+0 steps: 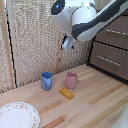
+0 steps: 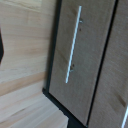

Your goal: Propose to navigate your clamp on the clench of the first drawer. Use gentle force to register to the cabinet. Send posterior your swing mandate till over it lurks, a cup of pink essence. Fortify your grip after aiming concentric with the pink cup’s periphery. Manoeuvre the pink towards the cabinet's top. Drop your compression till the cup is resting inside.

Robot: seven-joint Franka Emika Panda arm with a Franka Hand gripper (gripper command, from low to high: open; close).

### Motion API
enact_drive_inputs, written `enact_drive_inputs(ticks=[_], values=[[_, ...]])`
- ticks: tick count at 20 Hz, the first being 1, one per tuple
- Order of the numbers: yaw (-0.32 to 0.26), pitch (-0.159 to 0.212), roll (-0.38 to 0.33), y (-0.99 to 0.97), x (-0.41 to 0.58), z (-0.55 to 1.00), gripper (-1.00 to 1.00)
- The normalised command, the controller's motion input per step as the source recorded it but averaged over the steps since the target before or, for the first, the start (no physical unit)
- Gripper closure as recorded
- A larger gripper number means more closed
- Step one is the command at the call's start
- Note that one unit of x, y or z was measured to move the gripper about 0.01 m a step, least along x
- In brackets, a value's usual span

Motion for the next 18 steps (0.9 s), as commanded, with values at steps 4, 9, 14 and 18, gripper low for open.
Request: enact_drive_inputs(ticks=[4, 9, 14, 18], values=[[-0.010, -0.018, -0.325, -0.20, 0.000, 0.24, -1.00], [-0.063, 0.000, -0.320, -0.23, -0.003, 0.21, -1.00], [-0.156, 0.029, -0.240, -0.18, -0.047, 0.21, -1.00], [-0.200, 0.007, -0.208, -0.16, -0.004, 0.20, -1.00]])
